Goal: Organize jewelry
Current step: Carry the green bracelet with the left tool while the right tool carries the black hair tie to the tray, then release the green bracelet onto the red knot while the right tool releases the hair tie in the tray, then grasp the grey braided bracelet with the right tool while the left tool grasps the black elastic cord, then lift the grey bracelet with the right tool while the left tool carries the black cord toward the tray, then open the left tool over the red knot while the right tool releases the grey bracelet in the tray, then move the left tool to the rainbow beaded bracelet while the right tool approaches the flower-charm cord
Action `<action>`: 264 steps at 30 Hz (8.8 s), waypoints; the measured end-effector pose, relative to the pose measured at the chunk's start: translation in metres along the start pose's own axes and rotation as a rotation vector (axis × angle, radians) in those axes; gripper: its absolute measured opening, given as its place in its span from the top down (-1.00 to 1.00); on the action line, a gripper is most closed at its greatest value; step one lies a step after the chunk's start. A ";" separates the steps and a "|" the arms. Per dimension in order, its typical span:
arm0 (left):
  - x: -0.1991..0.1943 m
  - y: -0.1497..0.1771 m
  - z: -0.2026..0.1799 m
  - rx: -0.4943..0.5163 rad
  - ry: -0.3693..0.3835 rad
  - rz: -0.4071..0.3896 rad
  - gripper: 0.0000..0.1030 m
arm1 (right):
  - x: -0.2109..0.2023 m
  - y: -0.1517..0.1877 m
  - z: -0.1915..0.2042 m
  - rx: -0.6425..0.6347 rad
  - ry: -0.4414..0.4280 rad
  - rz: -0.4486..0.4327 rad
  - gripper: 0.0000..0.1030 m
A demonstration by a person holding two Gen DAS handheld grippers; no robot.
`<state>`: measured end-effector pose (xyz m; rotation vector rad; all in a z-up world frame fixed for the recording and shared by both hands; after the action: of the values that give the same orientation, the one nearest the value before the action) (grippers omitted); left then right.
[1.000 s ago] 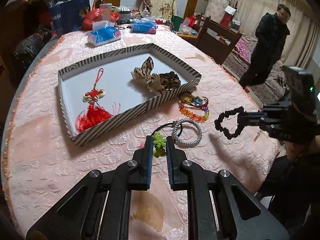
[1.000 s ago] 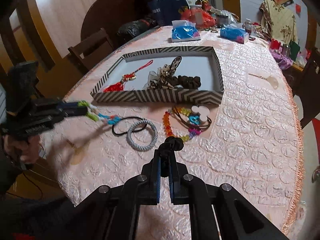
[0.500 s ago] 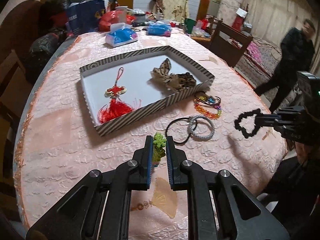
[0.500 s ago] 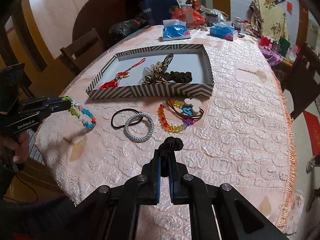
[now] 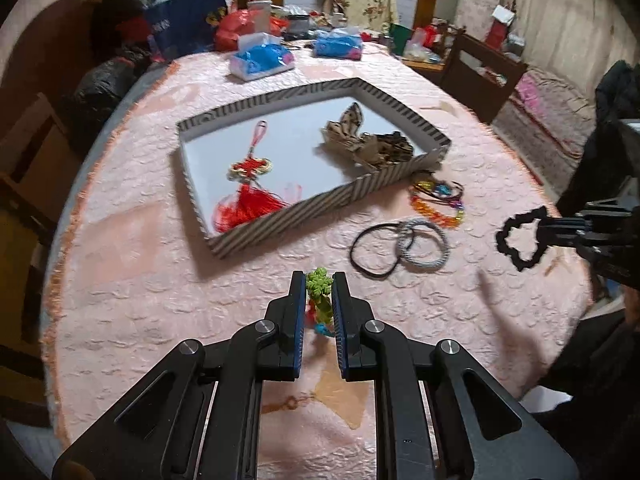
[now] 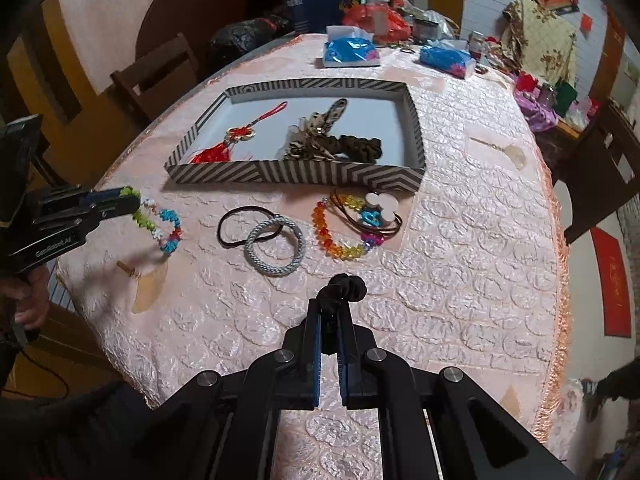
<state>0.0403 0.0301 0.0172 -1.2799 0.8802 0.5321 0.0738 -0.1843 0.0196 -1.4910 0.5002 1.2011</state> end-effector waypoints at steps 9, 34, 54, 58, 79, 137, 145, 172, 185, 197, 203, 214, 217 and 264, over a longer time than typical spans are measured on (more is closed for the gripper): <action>-0.004 -0.001 0.012 -0.015 -0.053 -0.007 0.78 | -0.005 -0.017 0.004 -0.046 0.042 0.014 0.89; 0.003 -0.148 0.054 -0.093 0.023 -0.137 0.78 | 0.015 -0.122 -0.026 0.050 -0.006 -0.085 0.89; 0.136 -0.087 0.081 -0.134 -0.081 0.069 0.77 | 0.125 -0.165 0.001 0.179 -0.178 -0.015 0.88; 0.142 -0.079 0.079 -0.127 -0.085 0.085 0.62 | 0.134 -0.158 -0.009 0.214 -0.182 0.012 0.87; 0.083 -0.068 0.058 -0.096 -0.086 -0.023 0.16 | 0.050 -0.103 -0.044 0.166 -0.097 -0.107 0.15; -0.002 -0.016 -0.038 0.054 0.153 -0.071 0.96 | 0.038 0.013 -0.007 0.121 -0.062 -0.069 0.86; -0.022 -0.015 -0.022 0.023 0.053 -0.029 0.96 | 0.022 0.016 0.001 0.106 -0.015 -0.011 0.86; -0.039 -0.017 0.001 -0.003 -0.001 -0.050 0.96 | -0.017 -0.007 0.007 0.008 0.090 -0.010 0.86; -0.026 -0.084 0.024 -0.025 0.011 -0.129 0.96 | -0.007 -0.066 -0.006 0.025 0.080 -0.081 0.86; 0.048 -0.146 0.048 -0.133 0.050 -0.149 0.96 | 0.045 -0.140 -0.014 0.106 0.029 -0.132 0.86; 0.115 -0.121 0.064 -0.181 -0.003 -0.028 0.96 | 0.089 -0.164 -0.017 0.159 -0.009 -0.108 0.86; 0.142 -0.087 0.086 -0.186 -0.062 0.019 0.96 | 0.132 -0.176 -0.014 0.169 -0.036 -0.083 0.86; 0.143 -0.087 0.089 -0.191 -0.066 0.018 0.93 | 0.133 -0.177 -0.012 0.169 -0.040 -0.100 0.86; 0.144 -0.076 -0.110 0.067 0.074 0.083 0.28 | 0.066 -0.058 -0.105 0.305 -0.068 -0.071 0.54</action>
<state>0.1529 -0.1120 -0.0584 -1.2128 1.0084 0.5184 0.1899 -0.2426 -0.0224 -1.1951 0.5530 1.0636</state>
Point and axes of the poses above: each gripper's, at about its wrist camera, not at the fingertips, and x roughly the way its jaws point, z to its left, y to its underside, the point moved 4 cm from there along x, roughly the way its jaws point, and after that the axes turned 8 degrees about x, right-handed, at the moved point
